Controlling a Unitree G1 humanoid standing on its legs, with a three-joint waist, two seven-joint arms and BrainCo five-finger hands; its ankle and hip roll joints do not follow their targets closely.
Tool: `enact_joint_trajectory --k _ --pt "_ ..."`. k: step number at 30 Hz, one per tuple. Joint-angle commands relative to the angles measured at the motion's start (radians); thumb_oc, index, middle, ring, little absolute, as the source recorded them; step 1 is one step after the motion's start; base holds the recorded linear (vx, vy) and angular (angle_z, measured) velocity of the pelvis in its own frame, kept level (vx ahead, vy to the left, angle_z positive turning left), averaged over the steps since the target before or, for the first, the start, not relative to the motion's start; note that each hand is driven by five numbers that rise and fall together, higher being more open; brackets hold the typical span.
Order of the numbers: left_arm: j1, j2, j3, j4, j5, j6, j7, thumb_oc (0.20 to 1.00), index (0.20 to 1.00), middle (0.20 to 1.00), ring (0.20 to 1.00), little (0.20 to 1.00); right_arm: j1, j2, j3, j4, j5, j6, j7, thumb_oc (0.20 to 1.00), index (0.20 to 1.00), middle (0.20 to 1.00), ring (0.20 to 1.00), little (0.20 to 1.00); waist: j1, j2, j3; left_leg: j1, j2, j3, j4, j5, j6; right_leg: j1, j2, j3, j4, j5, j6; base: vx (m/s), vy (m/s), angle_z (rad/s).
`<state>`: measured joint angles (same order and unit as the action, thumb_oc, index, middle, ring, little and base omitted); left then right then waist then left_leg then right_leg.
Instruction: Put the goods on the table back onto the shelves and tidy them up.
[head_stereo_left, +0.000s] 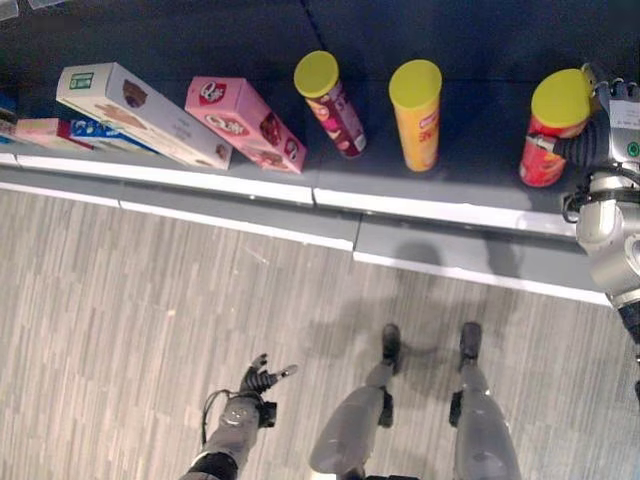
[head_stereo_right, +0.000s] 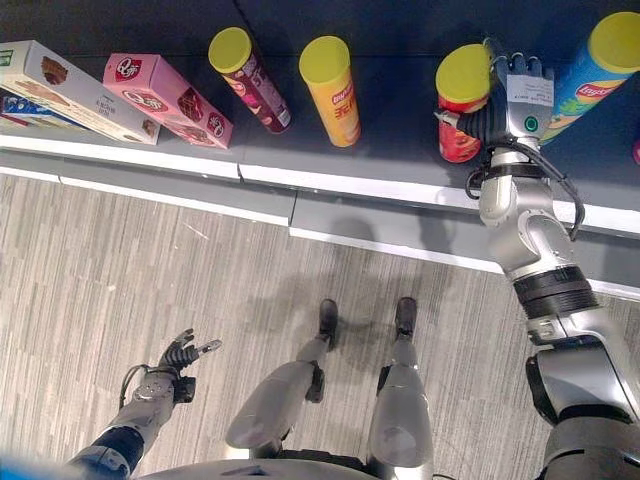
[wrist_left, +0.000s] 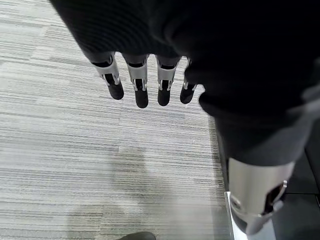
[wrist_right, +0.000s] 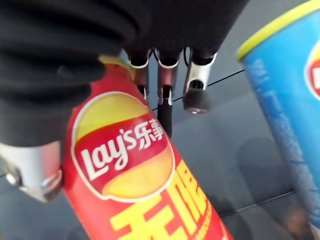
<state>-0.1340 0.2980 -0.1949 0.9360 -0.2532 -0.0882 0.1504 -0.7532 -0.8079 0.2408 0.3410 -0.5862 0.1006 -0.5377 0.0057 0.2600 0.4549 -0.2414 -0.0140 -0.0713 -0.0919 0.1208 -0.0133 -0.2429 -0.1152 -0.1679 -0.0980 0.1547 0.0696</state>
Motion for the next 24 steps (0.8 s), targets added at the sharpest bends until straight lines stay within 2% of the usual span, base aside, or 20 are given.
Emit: enact_joint_trajectory --k 1,10,24 --pt "-0.025 0.027 -0.063 0.043 0.027 -0.026 0.020 1.000 1.000 1.000 1.000 1.000 -0.117 -0.049 0.022 0.013 0.012 -0.010 -0.063 0.200 0.200 0.200 0.200 0.200 0.018 0.002 -0.047 0.016 0.040 0.009 0.005 -0.106 -0.051 -0.013 -0.108 0.008 0.170 -0.209 0.057 0.00 0.000 0.00" --pt "-0.030 0.027 -0.067 0.043 0.024 -0.028 0.022 1.000 1.000 1.000 1.000 1.000 -0.118 -0.035 0.012 0.038 0.023 0.000 -0.092 0.200 0.200 0.200 0.200 0.200 0.021 0.013 -0.045 0.012 0.037 0.008 0.005 -0.106 -0.049 -0.020 -0.109 0.008 0.174 -0.212 0.058 0.00 0.000 0.00" --pt "-0.045 0.019 -0.064 0.051 0.022 -0.025 0.039 1.000 1.000 1.000 1.000 1.000 -0.076 0.033 -0.019 0.021 0.029 0.008 -0.120 0.200 0.200 0.200 0.200 0.200 0.018 0.002 -0.042 0.012 0.036 0.008 0.005 -0.109 -0.046 -0.019 -0.109 0.009 0.172 -0.213 0.059 0.00 0.000 0.00"
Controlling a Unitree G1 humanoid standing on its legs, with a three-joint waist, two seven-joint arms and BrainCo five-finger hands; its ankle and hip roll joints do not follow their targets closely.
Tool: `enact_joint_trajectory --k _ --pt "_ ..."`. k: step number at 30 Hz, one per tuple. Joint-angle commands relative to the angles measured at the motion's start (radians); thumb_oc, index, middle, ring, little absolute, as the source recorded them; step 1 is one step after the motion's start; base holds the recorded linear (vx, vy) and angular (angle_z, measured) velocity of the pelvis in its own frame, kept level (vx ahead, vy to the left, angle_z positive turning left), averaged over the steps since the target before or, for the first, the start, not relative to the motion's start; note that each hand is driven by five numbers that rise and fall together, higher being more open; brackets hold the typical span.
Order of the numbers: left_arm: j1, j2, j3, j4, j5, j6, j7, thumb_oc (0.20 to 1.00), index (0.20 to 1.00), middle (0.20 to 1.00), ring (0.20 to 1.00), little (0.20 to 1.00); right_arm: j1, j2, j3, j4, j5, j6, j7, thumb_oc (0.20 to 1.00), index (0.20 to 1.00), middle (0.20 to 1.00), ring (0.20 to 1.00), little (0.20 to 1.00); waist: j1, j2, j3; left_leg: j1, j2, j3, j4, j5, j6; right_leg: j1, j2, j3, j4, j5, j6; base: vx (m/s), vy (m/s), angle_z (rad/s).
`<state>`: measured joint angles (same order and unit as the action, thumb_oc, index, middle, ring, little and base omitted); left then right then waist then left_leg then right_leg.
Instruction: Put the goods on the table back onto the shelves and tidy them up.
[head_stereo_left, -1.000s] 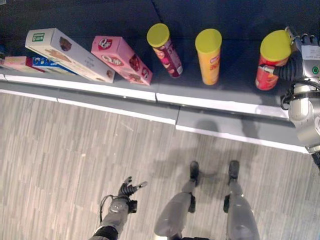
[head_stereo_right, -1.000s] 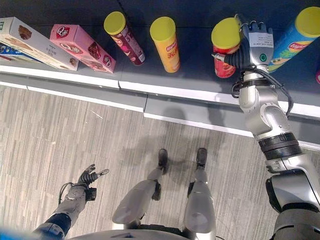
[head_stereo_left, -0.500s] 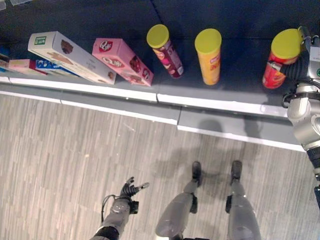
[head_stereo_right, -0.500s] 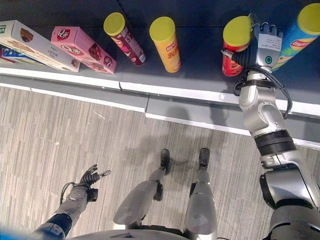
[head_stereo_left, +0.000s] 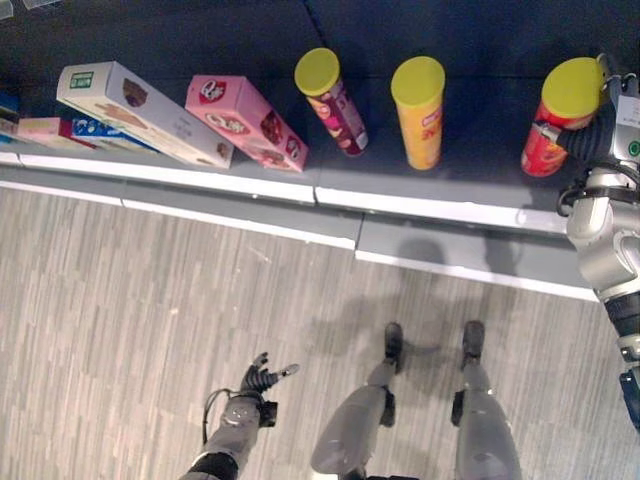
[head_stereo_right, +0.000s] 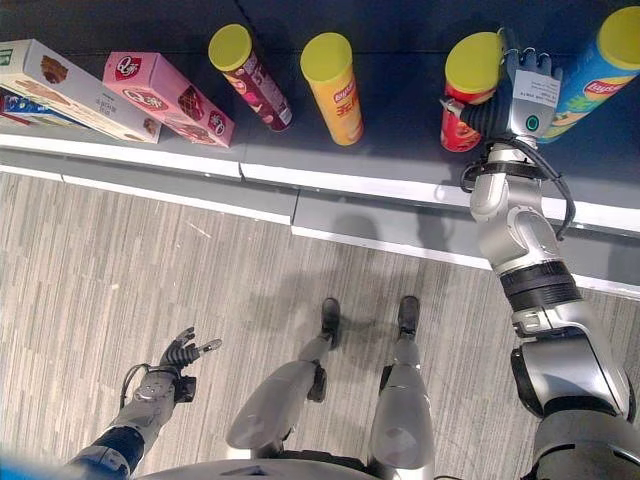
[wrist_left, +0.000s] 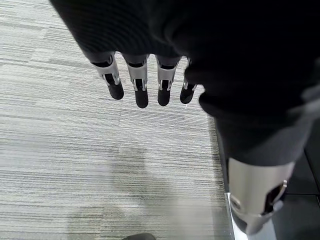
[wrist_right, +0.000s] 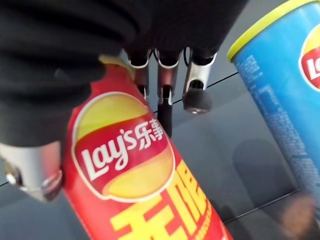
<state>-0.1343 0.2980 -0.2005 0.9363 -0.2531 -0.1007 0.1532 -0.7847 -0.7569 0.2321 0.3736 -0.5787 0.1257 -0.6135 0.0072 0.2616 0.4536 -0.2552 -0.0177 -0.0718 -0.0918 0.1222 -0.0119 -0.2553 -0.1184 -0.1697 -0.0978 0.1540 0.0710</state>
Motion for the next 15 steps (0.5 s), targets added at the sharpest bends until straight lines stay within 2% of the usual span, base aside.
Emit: enact_joint_trajectory --k 1,10,11,15 --pt "-0.046 0.019 -0.059 0.050 0.022 -0.012 0.038 1.000 1.000 1.000 1.000 1.000 -0.042 -0.014 -0.010 -0.009 0.023 -0.018 -0.047 0.200 0.200 0.200 0.200 0.200 0.016 -0.001 -0.042 0.026 0.040 0.008 0.005 -0.111 -0.047 -0.005 -0.105 0.010 0.172 -0.212 0.057 0.00 0.000 0.00" --pt "-0.045 0.016 -0.057 0.055 0.028 -0.009 0.042 1.000 1.000 1.000 1.000 1.000 -0.030 -0.008 -0.005 0.000 0.017 -0.010 -0.046 0.200 0.200 0.200 0.200 0.200 0.013 -0.006 -0.043 0.028 0.042 0.010 0.005 -0.112 -0.048 -0.002 -0.103 0.012 0.171 -0.214 0.055 0.00 0.000 0.00" --pt "-0.047 0.015 -0.057 0.055 0.029 -0.008 0.044 1.000 1.000 1.000 1.000 1.000 -0.028 -0.007 -0.005 0.005 0.011 -0.005 -0.053 1.000 1.000 1.000 1.000 1.000 0.012 -0.007 -0.044 0.028 0.043 0.012 0.005 -0.112 -0.049 -0.002 -0.103 0.012 0.170 -0.214 0.055 0.00 0.000 0.00" --pt "-0.051 0.017 -0.057 0.055 0.032 -0.008 0.044 1.000 1.000 1.000 1.000 1.000 -0.026 -0.003 -0.009 0.003 0.003 -0.003 -0.057 1.000 1.000 1.000 1.000 1.000 0.011 -0.008 -0.044 0.030 0.044 0.013 0.005 -0.113 -0.049 0.000 -0.102 0.013 0.169 -0.213 0.055 0.00 0.000 0.00"
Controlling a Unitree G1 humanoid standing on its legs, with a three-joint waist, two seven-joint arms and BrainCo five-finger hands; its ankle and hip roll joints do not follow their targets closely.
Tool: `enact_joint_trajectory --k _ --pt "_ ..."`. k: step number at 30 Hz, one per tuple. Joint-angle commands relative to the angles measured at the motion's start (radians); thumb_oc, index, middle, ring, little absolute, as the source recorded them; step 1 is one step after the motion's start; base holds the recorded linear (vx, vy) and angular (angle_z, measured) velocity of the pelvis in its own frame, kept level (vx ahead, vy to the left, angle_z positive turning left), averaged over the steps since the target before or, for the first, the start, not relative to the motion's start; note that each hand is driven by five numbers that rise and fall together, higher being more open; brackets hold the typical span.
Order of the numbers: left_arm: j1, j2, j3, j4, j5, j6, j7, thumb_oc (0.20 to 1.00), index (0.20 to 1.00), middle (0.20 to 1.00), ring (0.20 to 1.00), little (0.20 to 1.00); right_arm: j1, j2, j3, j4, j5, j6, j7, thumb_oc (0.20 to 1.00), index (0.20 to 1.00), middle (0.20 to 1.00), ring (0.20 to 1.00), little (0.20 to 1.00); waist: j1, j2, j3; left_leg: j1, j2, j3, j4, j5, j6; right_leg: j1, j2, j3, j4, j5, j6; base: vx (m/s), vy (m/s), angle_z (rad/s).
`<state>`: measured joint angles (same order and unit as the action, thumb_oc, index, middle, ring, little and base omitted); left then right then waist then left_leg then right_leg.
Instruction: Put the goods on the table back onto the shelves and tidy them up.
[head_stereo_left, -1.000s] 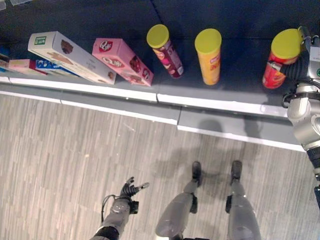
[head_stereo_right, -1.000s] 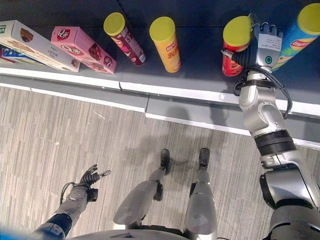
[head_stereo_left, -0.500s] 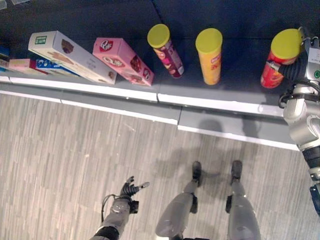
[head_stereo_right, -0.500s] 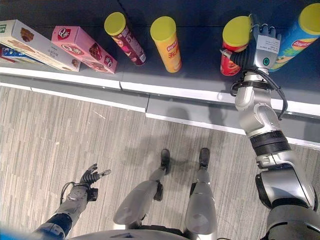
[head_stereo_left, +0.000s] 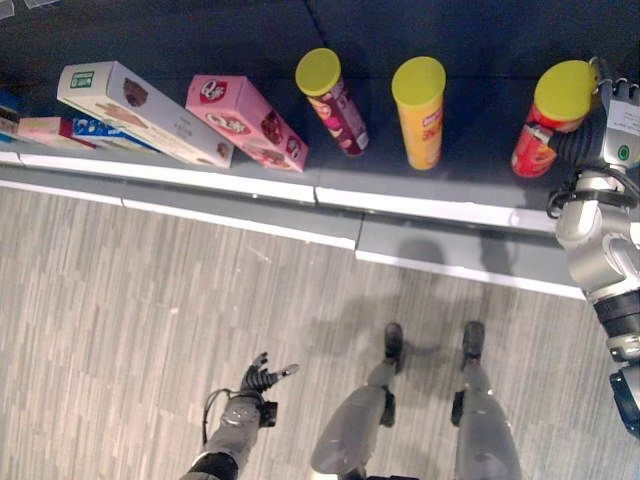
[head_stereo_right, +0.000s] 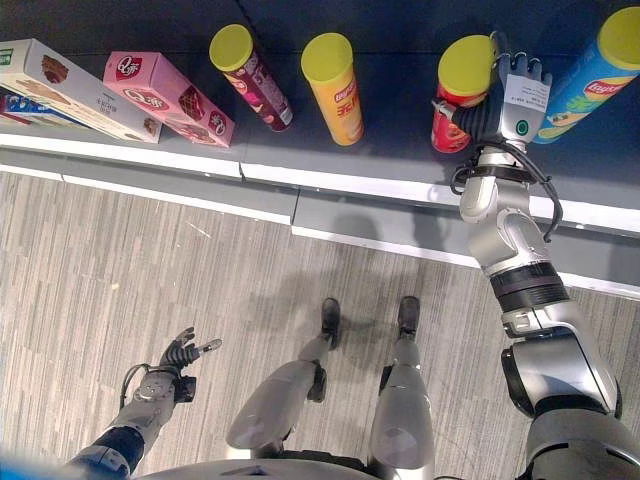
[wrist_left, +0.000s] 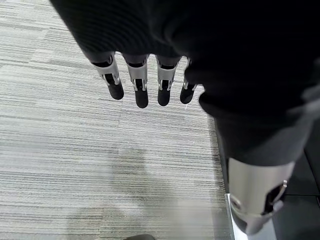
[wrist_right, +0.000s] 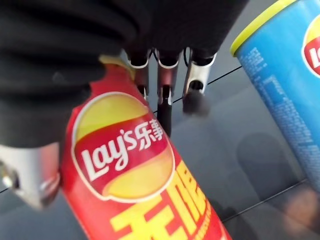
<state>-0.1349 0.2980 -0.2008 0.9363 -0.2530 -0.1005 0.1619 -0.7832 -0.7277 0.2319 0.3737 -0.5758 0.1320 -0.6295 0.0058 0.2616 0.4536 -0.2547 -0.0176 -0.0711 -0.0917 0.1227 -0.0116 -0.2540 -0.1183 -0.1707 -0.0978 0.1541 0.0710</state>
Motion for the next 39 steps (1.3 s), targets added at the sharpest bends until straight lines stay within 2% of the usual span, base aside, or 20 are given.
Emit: enact_joint_trajectory --k 1,4,11,14,15,17,18,19,20,21,22,23,24,26,28,30,31,34,37,39 --pt "-0.050 0.017 -0.057 0.055 0.032 -0.009 0.035 1.000 1.000 1.000 1.000 1.000 -0.027 -0.032 -0.009 0.003 0.000 -0.010 -0.041 1.000 1.000 1.000 1.000 1.000 0.012 -0.008 -0.044 0.030 0.044 0.012 0.004 -0.114 -0.049 -0.002 -0.102 0.014 0.169 -0.213 0.055 0.00 0.000 0.00" --pt "-0.056 0.018 -0.059 0.057 0.031 -0.008 0.038 1.000 1.000 1.000 1.000 1.000 -0.025 -0.036 -0.012 0.002 0.001 -0.008 -0.043 1.000 1.000 1.000 1.000 1.000 0.010 -0.012 -0.046 0.031 0.046 0.012 0.004 -0.114 -0.050 0.001 -0.101 0.012 0.168 -0.215 0.054 0.00 0.000 0.00" --pt "-0.069 0.020 -0.045 0.072 0.046 0.008 0.042 1.000 1.000 1.000 1.000 1.000 0.049 -0.042 -0.084 -0.169 -0.012 -0.034 -0.057 1.000 1.000 1.000 1.000 1.000 0.001 -0.048 -0.068 0.048 0.053 0.011 0.004 -0.121 -0.050 0.028 -0.091 0.006 0.154 -0.211 0.055 0.00 0.006 0.07" --pt "-0.063 0.010 -0.010 0.078 0.049 0.024 0.052 1.000 1.000 1.000 1.000 1.000 0.230 -0.016 -0.204 -0.407 0.009 -0.081 -0.041 1.000 1.000 1.000 1.000 1.000 -0.020 -0.096 -0.099 0.072 0.063 0.015 0.004 -0.134 -0.048 0.063 -0.083 -0.004 0.129 -0.202 0.054 0.05 0.067 0.05" --pt "-0.051 0.010 0.024 0.088 0.059 0.033 0.048 1.000 1.000 1.000 1.000 1.000 0.386 0.019 -0.232 -0.511 0.173 -0.174 0.086 1.000 1.000 1.000 1.000 1.000 -0.040 -0.146 -0.126 0.095 0.070 0.030 0.004 -0.142 -0.048 0.093 -0.073 -0.004 0.099 -0.187 0.054 0.15 0.129 -0.02" --pt "-0.020 0.011 0.078 0.104 0.069 0.036 0.025 1.000 1.000 1.000 1.000 1.000 0.634 0.089 -0.257 -0.562 0.522 -0.303 0.325 1.000 1.000 1.000 1.000 1.000 -0.074 -0.213 -0.174 0.137 0.075 0.061 0.004 -0.163 -0.043 0.139 -0.065 0.002 0.050 -0.162 0.063 0.16 0.209 -0.14" --pt "-0.012 0.012 0.091 0.103 0.069 0.039 0.014 1.000 1.000 1.000 1.000 1.000 0.694 0.097 -0.263 -0.560 0.599 -0.311 0.394 1.000 1.000 1.000 1.000 1.000 -0.080 -0.226 -0.186 0.147 0.075 0.071 0.004 -0.167 -0.043 0.150 -0.065 0.006 0.033 -0.152 0.066 0.11 0.287 -0.42" --pt "0.003 0.014 0.114 0.101 0.070 0.041 0.000 1.000 1.000 1.000 1.000 1.000 0.797 0.139 -0.280 -0.551 0.785 -0.331 0.520 1.000 1.000 1.000 1.000 1.000 -0.092 -0.248 -0.212 0.163 0.072 0.086 0.004 -0.174 -0.040 0.164 -0.065 0.008 0.018 -0.140 0.073 0.09 0.313 -0.56" --pt "0.033 0.018 0.139 0.096 0.061 0.039 -0.028 1.000 1.000 1.000 1.000 1.000 0.895 0.176 -0.295 -0.513 0.942 -0.323 0.631 1.000 1.000 1.000 1.000 1.000 -0.101 -0.268 -0.234 0.182 0.067 0.097 0.004 -0.181 -0.032 0.177 -0.070 0.013 0.014 -0.124 0.082 0.07 0.247 -0.41" --pt "0.034 0.018 0.139 0.096 0.061 0.039 -0.028 1.000 1.000 1.000 1.000 1.000 0.896 0.176 -0.296 -0.513 0.943 -0.323 0.632 1.000 1.000 1.000 1.000 1.000 -0.100 -0.268 -0.235 0.182 0.067 0.098 0.004 -0.182 -0.032 0.177 -0.070 0.013 0.013 -0.123 0.082 0.02 0.300 -0.65" --pt "0.060 0.023 0.158 0.097 0.064 0.034 -0.057 1.000 1.000 1.000 1.000 1.000 0.949 0.189 -0.280 -0.440 1.064 -0.280 0.736 1.000 1.000 1.000 1.000 1.000 -0.104 -0.284 -0.256 0.200 0.062 0.108 0.004 -0.189 -0.024 0.185 -0.075 0.023 0.017 -0.108 0.090 -0.05 0.494 -0.60" --pt "0.091 0.037 0.151 0.099 0.075 0.024 -0.118 1.000 1.000 1.000 1.000 1.000 1.007 0.176 -0.204 -0.202 1.104 -0.195 0.881 1.000 1.000 1.000 1.000 1.000 -0.102 -0.320 -0.290 0.241 0.040 0.120 0.004 -0.206 -0.003 0.196 -0.091 0.042 0.047 -0.051 0.115 -0.05 0.494 -0.52" --pt "0.091 0.037 0.152 0.099 0.075 0.024 -0.118 1.000 1.000 1.000 1.000 1.000 1.006 0.176 -0.203 -0.201 1.104 -0.195 0.881 1.000 1.000 1.000 1.000 1.000 -0.101 -0.320 -0.290 0.241 0.040 0.121 0.004 -0.206 -0.003 0.196 -0.091 0.043 0.047 -0.051 0.115 -0.08 0.415 -0.12" --pt "0.103 0.043 0.142 0.103 0.066 0.020 -0.139 1.000 1.000 1.000 1.000 1.000 1.003 0.206 -0.175 -0.025 1.072 -0.178 0.886 1.000 1.000 1.000 1.000 1.000 -0.098 -0.337 -0.295 0.254 0.027 0.122 0.004 -0.211 0.012 0.193 -0.100 0.056 0.059 -0.007 0.129 -0.09 0.198 -0.12" --pt "0.101 0.048 0.123 0.105 0.061 0.016 -0.139 1.000 1.000 1.000 1.000 1.000 0.980 0.257 -0.136 0.155 0.979 -0.167 0.855 1.000 1.000 1.000 1.000 1.000 -0.094 -0.351 -0.287 0.260 0.014 0.127 0.004 -0.211 0.032 0.176 -0.109 0.081 0.073 0.065 0.143 -0.15 0.210 -0.13" --pt "0.085 0.048 0.108 0.117 0.068 0.018 -0.134 1.000 1.000 1.000 1.000 1.000 0.950 0.311 -0.125 0.285 0.926 -0.162 0.810 1.000 1.000 1.000 1.000 1.000 -0.088 -0.355 -0.272 0.261 0.008 0.141 0.004 -0.210 0.046 0.155 -0.111 0.090 0.075 0.101 0.147 -0.17 0.189 -0.46" --pt "0.077 0.050 0.106 0.127 0.070 0.019 -0.129 1.000 1.000 1.000 1.000 1.000 0.931 0.343 -0.122 0.346 0.886 -0.169 0.775 1.000 1.000 1.000 1.000 1.000 -0.083 -0.354 -0.262 0.263 0.005 0.154 0.007 -0.212 0.053 0.150 -0.114 0.072 0.073 0.103 0.146 -0.16 0.178 -0.53" --pt "0.052 0.063 0.110 0.143 0.068 0.025 -0.114 1.000 1.000 1.000 1.000 1.000 0.890 0.410 -0.157 0.468 0.883 -0.174 0.699 1.000 1.000 1.000 1.000 1.000 -0.079 -0.342 -0.245 0.261 0.010 0.181 0.021 -0.215 0.062 0.154 -0.098 0.015 0.117 0.017 0.122 -0.14 0.105 -0.57" --pt "0.046 0.071 0.123 0.154 0.045 0.029 -0.112 1.000 1.000 1.000 1.000 1.000 0.840 0.462 -0.164 0.632 0.838 -0.186 0.619 1.000 1.000 1.000 1.000 1.000 -0.064 -0.326 -0.247 0.258 0.028 0.219 0.033 -0.217 0.065 0.178 -0.075 -0.052 0.296 -0.142 0.083 -0.13 0.013 -0.54" --pt "0.044 0.055 0.120 0.200 0.047 0.026 -0.108 1.000 1.000 1.000 1.000 1.000 0.817 0.482 -0.153 0.702 0.816 -0.176 0.595 1.000 1.000 1.000 1.000 1.000 -0.045 -0.335 -0.268 0.260 0.021 0.226 0.040 -0.221 0.058 0.231 -0.040 -0.035 0.227 -0.210 0.061 -0.06 -0.149 -0.65"
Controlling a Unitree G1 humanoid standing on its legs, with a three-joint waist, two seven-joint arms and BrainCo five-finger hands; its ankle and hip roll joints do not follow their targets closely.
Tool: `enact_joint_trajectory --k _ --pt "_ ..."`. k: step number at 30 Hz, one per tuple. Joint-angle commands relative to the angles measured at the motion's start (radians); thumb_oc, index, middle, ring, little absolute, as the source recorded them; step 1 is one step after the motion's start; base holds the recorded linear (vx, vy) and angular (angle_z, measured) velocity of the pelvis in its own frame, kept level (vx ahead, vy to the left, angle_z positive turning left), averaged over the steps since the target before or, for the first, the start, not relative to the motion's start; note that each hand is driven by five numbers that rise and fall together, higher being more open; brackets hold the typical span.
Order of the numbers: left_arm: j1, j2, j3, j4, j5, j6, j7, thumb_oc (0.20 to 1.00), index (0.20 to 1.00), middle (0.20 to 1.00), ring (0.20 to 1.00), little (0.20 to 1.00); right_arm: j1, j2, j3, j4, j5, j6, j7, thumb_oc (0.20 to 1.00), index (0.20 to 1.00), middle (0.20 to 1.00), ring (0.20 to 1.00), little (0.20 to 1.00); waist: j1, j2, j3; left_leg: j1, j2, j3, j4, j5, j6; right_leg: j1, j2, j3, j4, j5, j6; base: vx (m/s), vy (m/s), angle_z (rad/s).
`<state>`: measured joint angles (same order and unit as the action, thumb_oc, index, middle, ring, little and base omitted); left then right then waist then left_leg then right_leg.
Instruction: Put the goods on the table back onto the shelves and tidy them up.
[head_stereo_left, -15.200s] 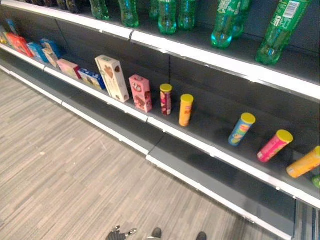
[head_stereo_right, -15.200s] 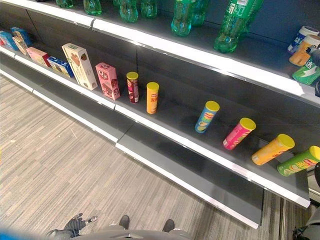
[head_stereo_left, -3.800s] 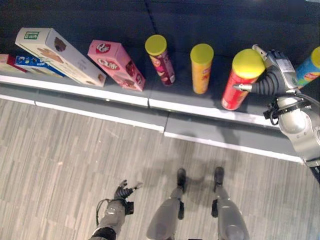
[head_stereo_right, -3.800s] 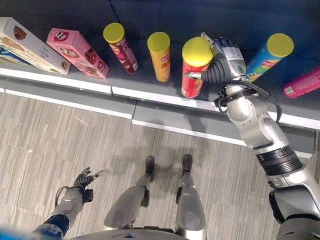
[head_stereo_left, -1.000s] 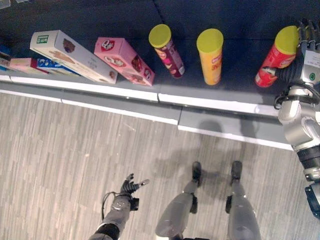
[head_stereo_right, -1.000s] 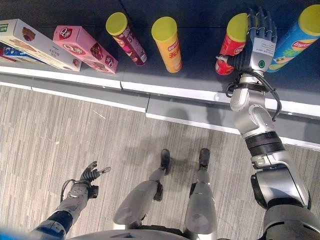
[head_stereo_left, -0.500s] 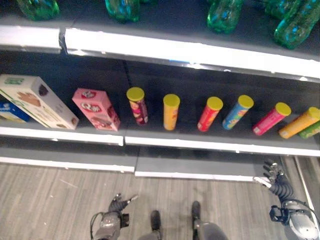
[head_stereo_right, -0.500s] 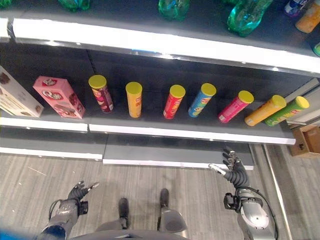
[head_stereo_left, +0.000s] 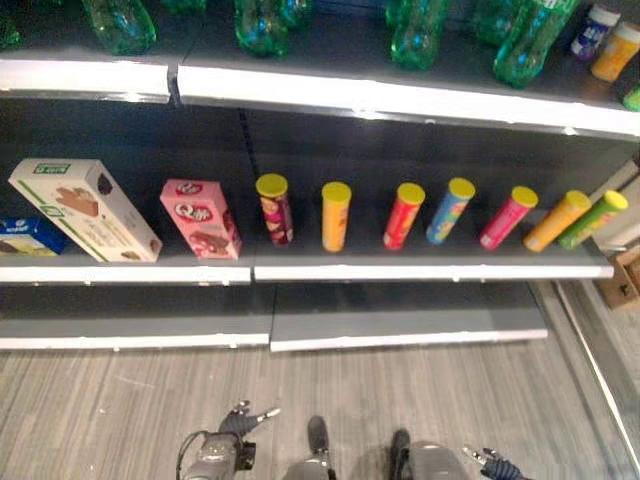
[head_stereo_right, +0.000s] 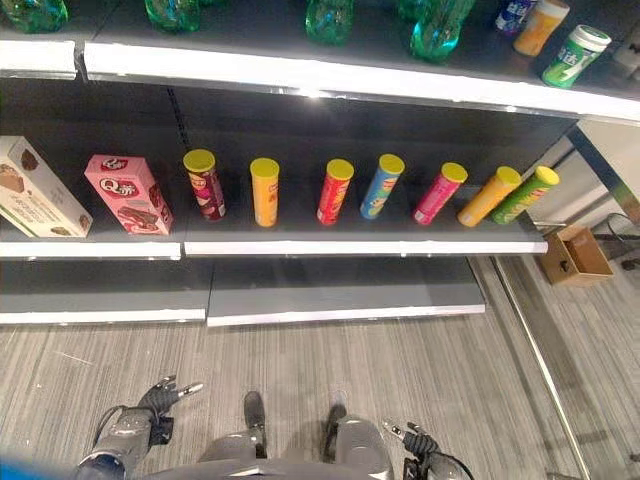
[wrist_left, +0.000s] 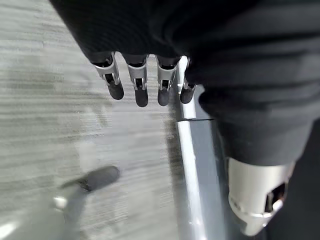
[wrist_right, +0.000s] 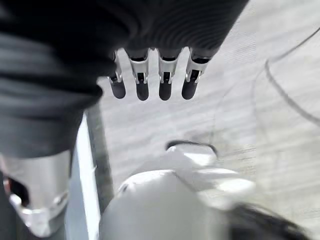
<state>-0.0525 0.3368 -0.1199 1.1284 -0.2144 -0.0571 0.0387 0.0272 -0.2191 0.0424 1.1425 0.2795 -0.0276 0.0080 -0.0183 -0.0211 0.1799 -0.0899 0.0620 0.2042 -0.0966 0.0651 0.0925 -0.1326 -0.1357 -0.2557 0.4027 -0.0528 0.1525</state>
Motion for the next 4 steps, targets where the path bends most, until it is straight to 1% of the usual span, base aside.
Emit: enact_joint_trajectory --k 1,2,3,4 --pt "-0.038 0.010 0.041 0.023 0.014 -0.020 0.015 1.000 1.000 1.000 1.000 1.000 -0.001 -0.026 0.042 -0.057 -0.048 -0.014 -0.044 1.000 1.000 1.000 1.000 1.000 -0.020 -0.055 -0.005 0.093 -0.063 -0.048 0.051 -0.165 -0.048 0.125 -0.019 0.054 -0.318 -0.001 -0.020 0.00 -0.165 -0.36" --pt "-0.035 0.002 0.041 0.033 0.020 -0.022 0.014 1.000 1.000 1.000 1.000 1.000 -0.006 -0.026 0.047 -0.049 -0.048 -0.015 -0.041 1.000 1.000 1.000 1.000 1.000 -0.018 -0.059 -0.011 0.091 -0.064 -0.046 0.056 -0.166 -0.051 0.141 -0.014 0.057 -0.361 0.004 -0.018 0.01 -0.089 -0.19" --pt "-0.035 0.002 0.041 0.033 0.020 -0.022 0.014 1.000 1.000 1.000 1.000 1.000 -0.006 -0.026 0.048 -0.048 -0.048 -0.015 -0.041 1.000 1.000 1.000 1.000 1.000 -0.019 -0.059 -0.011 0.092 -0.064 -0.046 0.056 -0.166 -0.051 0.143 -0.014 0.057 -0.363 0.005 -0.019 0.00 -0.128 0.00" --pt "-0.034 -0.008 0.043 0.045 0.024 -0.020 0.014 1.000 1.000 1.000 1.000 1.000 -0.013 -0.031 0.058 -0.053 -0.054 -0.014 -0.042 1.000 1.000 1.000 1.000 1.000 -0.016 -0.062 -0.016 0.090 -0.062 -0.045 0.055 -0.162 -0.057 0.155 -0.004 0.063 -0.399 0.007 -0.022 -0.01 -0.116 0.12"
